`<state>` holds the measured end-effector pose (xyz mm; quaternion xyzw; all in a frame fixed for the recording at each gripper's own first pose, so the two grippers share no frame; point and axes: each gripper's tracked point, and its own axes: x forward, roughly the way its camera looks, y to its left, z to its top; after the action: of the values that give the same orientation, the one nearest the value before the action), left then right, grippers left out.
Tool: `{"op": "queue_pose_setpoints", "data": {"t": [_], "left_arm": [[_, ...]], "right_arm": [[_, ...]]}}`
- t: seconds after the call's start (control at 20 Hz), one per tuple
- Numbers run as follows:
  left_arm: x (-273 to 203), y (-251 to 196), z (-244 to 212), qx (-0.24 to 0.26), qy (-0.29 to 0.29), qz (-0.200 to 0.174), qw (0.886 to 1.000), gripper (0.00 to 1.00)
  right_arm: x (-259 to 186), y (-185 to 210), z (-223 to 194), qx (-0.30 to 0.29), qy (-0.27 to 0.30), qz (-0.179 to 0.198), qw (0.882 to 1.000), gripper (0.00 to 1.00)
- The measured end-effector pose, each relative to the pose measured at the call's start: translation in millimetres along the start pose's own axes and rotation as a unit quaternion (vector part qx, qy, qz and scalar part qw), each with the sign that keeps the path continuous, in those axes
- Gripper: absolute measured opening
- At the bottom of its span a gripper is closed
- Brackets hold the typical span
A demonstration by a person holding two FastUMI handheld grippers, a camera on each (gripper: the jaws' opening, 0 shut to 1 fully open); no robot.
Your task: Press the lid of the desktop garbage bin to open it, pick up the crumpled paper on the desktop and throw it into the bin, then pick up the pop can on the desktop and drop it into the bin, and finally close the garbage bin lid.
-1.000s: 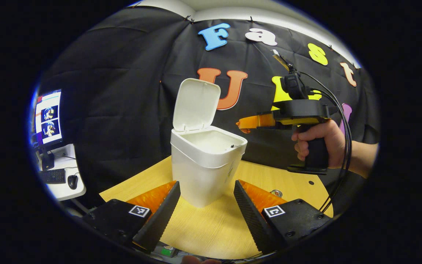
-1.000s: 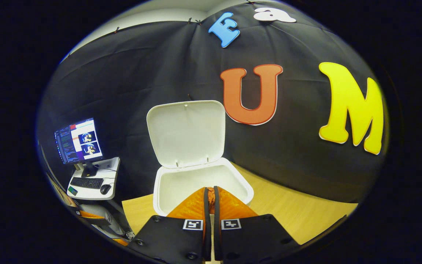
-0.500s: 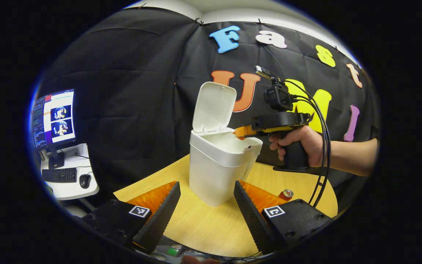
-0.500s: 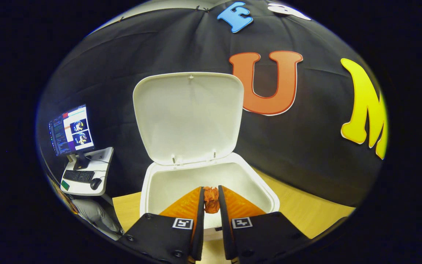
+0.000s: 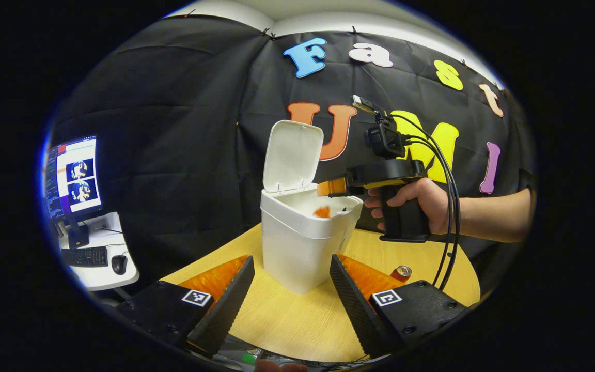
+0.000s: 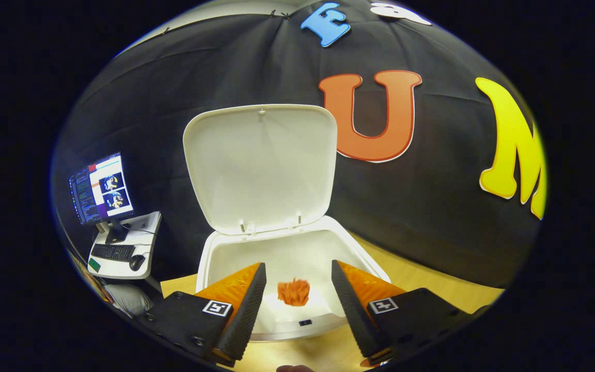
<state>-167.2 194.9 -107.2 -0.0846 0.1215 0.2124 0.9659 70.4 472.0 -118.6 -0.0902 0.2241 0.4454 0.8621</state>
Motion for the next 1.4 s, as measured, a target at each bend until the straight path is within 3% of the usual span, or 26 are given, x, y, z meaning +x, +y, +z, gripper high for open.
{"op": "queue_pose_setpoints", "data": {"t": [0.05, 0.2, 0.25, 0.3, 0.45, 0.65, 0.8, 1.0, 1.05, 1.15, 1.4], "left_arm": [[0.4, -1.8, 1.1, 0.004, -0.002, -0.003, 1.000, 0.97], [2.5, -13.9, 5.9, 0.018, -0.013, -0.026, 0.999, 0.97], [4.5, -17.3, 8.7, 0.027, -0.020, -0.033, 0.999, 0.97], [6.7, -21.6, 11.8, 0.034, -0.026, -0.040, 0.998, 0.97], [10.6, -44.1, 12.6, 0.044, -0.032, -0.074, 0.996, 0.97], [23.1, -87.9, 1.4, 0.054, -0.025, -0.130, 0.990, 0.97], [27.9, -127.1, -7.1, 0.063, -0.026, -0.172, 0.983, 0.97], [39.0, -173.0, -30.7, 0.090, -0.019, -0.215, 0.972, 0.97], [42.2, -182.1, -40.0, 0.092, -0.012, -0.223, 0.970, 0.97], [48.9, -200.6, -59.8, 0.094, 0.005, -0.234, 0.968, 0.97], [58.8, -239.5, -102.3, 0.121, 0.030, -0.260, 0.957, 0.97]], "right_arm": [[-3.5, -0.2, 2.7, 0.003, -0.003, -0.001, 1.000, 0.82], [-26.2, -3.6, 13.9, 0.016, -0.028, -0.002, 0.999, 0.82], [-37.6, -7.1, 19.4, 0.023, -0.042, -0.004, 0.999, 0.77], [-51.4, -11.6, 22.8, 0.030, -0.055, -0.008, 0.998, 0.83], [-98.3, -31.3, 27.1, 0.057, -0.088, -0.027, 0.994, 0.84], [-167.0, -75.3, 25.2, 0.064, -0.124, -0.078, 0.987, 0.85], [-224.2, -118.4, 18.7, 0.047, -0.152, -0.139, 0.977, 0.86], [-289.5, -157.4, -11.7, 0.045, -0.172, -0.206, 0.962, 0.87], [-303.1, -163.6, -26.3, 0.057, -0.165, -0.217, 0.960, 0.93], [-321.8, -176.8, -57.3, 0.073, -0.148, -0.240, 0.957, 0.93], [-354.8, -191.8, -111.4, 0.094, -0.118, -0.267, 0.952, 0.93]]}}
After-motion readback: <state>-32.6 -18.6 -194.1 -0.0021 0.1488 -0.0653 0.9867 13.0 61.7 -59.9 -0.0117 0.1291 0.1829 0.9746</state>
